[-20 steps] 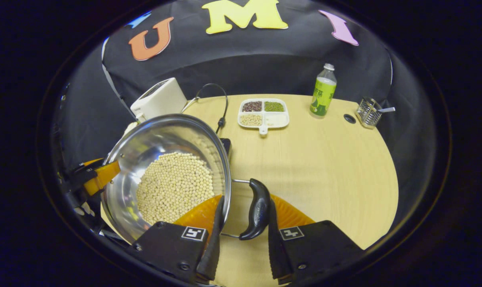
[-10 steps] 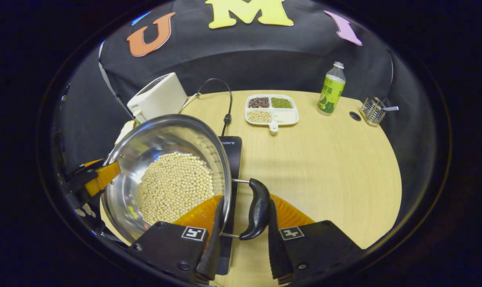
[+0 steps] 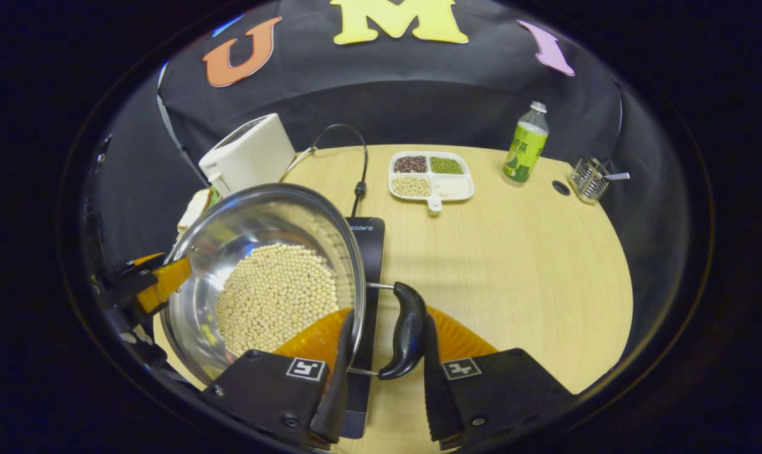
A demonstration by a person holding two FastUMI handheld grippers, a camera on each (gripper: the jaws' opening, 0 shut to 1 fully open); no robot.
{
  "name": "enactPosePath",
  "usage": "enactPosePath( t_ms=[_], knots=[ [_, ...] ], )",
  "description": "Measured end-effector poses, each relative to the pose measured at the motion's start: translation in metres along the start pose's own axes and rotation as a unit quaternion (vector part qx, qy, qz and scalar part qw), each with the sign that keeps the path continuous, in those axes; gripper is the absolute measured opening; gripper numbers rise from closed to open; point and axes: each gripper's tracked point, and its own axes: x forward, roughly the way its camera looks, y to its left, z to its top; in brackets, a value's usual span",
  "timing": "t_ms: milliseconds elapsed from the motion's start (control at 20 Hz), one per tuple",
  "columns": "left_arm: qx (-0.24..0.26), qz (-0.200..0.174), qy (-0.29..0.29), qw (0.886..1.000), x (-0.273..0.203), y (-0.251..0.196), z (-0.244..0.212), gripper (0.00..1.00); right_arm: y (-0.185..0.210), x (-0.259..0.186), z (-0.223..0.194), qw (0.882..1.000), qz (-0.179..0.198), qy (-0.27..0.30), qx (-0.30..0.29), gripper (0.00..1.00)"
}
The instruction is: First push the handle of the pot to place it horizontally, then grasp the pot with both hands and set it on the induction cooktop.
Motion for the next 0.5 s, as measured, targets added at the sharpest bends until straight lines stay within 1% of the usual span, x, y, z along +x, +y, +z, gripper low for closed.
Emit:
enactPosePath(
  t_ms=[100, 500],
  knots=[
    [0.001, -0.004, -0.004, 1.000, -0.0001, -0.0008, 0.0008, 0.55, 0.0004, -0.0008, 0.0001, 1.000, -0.004, 0.001, -0.003, 0.51],
    [0.005, -0.001, -0.006, 1.000, -0.0018, 0.0000, 0.0017, 0.56, 0.0001, 0.0000, -0.0002, 1.000, -0.009, 0.003, -0.004, 0.52]
  ],
)
